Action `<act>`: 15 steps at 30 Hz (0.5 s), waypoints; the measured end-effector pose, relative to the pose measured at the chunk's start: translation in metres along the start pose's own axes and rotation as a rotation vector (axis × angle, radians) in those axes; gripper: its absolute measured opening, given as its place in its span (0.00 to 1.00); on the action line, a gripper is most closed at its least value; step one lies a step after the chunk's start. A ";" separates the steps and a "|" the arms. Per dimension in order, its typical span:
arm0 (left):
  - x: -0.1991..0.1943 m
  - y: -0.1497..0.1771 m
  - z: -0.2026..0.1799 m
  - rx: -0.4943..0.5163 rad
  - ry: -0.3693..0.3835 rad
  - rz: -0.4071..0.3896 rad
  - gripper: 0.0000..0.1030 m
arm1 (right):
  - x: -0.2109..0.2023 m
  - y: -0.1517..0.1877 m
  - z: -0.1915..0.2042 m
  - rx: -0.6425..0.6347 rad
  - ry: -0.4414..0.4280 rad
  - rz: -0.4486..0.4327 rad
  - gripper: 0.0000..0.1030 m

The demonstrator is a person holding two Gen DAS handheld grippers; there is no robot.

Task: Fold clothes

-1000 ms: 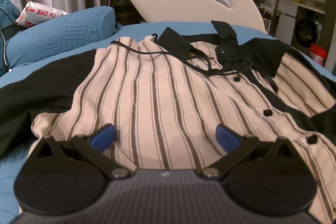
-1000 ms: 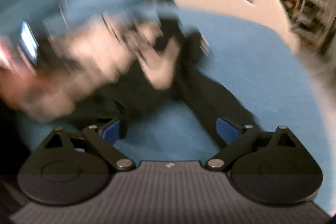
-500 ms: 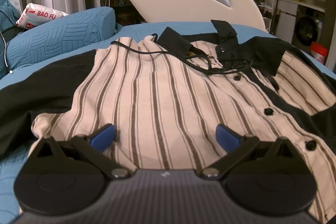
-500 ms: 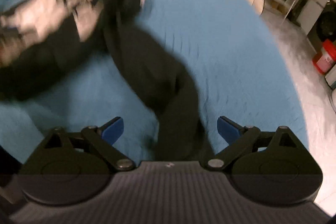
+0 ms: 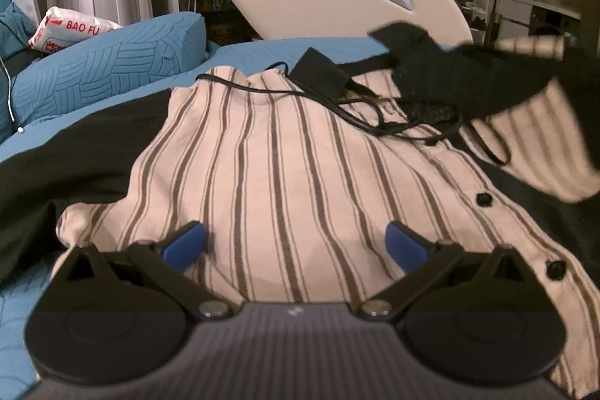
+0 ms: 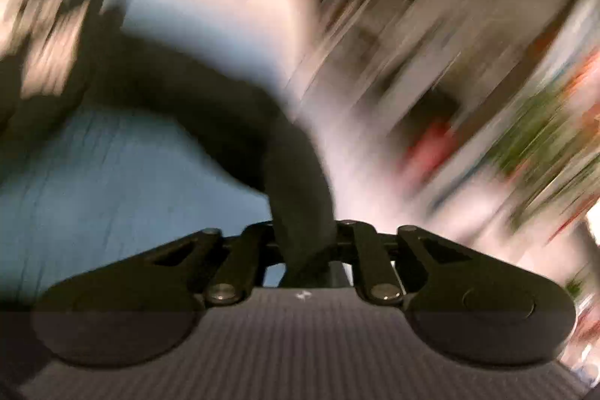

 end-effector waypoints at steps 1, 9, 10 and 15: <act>0.000 0.000 0.000 -0.001 0.001 0.000 1.00 | 0.007 0.006 -0.002 0.034 -0.024 0.048 0.22; 0.002 -0.001 0.000 0.001 -0.001 0.001 1.00 | -0.064 -0.046 -0.021 0.409 -0.002 -0.256 0.48; 0.002 -0.001 0.000 0.001 -0.001 0.001 1.00 | -0.067 -0.052 -0.006 0.401 -0.099 -0.254 0.67; 0.000 -0.001 0.001 -0.005 0.006 -0.001 1.00 | -0.037 -0.069 0.066 0.469 -0.330 -0.092 0.68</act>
Point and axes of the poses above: each gripper's, at about its wrist camera, not at the fingertips, and x roughly the way its jaws point, z to its left, y to its underside, the point moved 8 cm from there along x, roughly the way its jaws point, and after that the axes turned 15 degrees about y, right-handed, at the moved point
